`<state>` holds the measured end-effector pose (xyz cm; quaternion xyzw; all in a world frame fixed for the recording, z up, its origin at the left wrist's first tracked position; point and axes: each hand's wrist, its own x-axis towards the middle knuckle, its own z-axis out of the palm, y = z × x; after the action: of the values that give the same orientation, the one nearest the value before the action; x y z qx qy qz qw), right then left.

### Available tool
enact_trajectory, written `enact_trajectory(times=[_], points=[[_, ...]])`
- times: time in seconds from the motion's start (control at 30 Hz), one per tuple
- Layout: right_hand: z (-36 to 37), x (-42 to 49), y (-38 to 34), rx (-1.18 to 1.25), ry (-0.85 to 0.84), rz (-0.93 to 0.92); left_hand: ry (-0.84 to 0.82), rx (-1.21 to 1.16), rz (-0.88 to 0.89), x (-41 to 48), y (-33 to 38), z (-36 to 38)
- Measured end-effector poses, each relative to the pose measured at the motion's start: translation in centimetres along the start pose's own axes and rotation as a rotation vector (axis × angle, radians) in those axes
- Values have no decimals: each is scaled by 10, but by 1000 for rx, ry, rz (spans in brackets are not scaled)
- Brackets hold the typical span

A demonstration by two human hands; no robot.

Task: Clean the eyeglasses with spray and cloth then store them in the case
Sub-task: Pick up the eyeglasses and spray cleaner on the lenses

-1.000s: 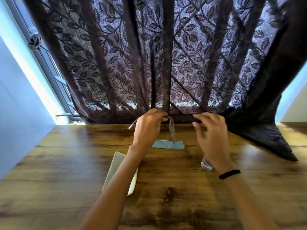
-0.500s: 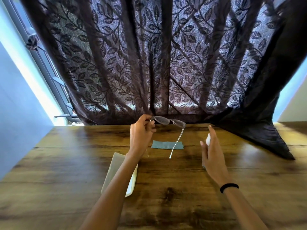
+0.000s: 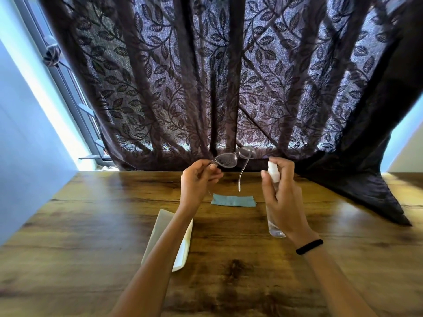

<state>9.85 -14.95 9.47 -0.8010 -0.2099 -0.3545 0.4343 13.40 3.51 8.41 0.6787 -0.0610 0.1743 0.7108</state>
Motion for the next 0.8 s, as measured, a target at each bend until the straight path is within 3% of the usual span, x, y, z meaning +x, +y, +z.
enact_trajectory(times=[0.4,0.63,0.8], points=[[-2,14,-28,20,-86,-129,22,-85,59,-3,-5,1],[-8,15,-31,84,1,-108,39,-87,101,-2,-2,-1],[-25,19,-10,-23,20,-86,75,-110,125,1,-2,-6]])
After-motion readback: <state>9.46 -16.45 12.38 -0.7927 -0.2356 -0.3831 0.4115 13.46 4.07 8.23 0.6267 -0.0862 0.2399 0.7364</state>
